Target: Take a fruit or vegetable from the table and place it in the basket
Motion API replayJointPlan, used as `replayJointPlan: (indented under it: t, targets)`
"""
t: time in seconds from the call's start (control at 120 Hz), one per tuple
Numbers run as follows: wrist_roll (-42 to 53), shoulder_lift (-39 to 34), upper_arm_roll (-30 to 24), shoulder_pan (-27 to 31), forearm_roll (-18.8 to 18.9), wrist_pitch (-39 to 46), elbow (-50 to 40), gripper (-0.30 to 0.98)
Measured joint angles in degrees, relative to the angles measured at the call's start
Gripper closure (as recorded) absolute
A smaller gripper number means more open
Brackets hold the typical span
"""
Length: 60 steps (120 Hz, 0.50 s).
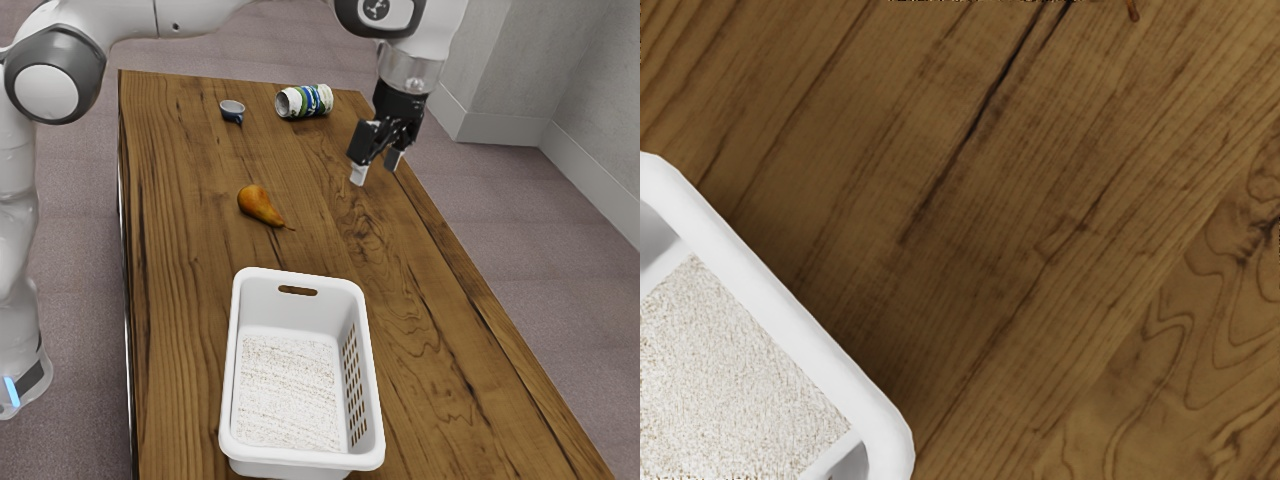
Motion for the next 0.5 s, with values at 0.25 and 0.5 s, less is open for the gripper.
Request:
replayJointPlan:
  t: [0.25,0.5]
  targets:
    - [-2.28,-0.72,0.48,0.33,-0.37,-0.29,-0.16,0.00]
    - [-2.74,-15.32,7.20,0.94,1.65,2.97,-23.97,0.00]
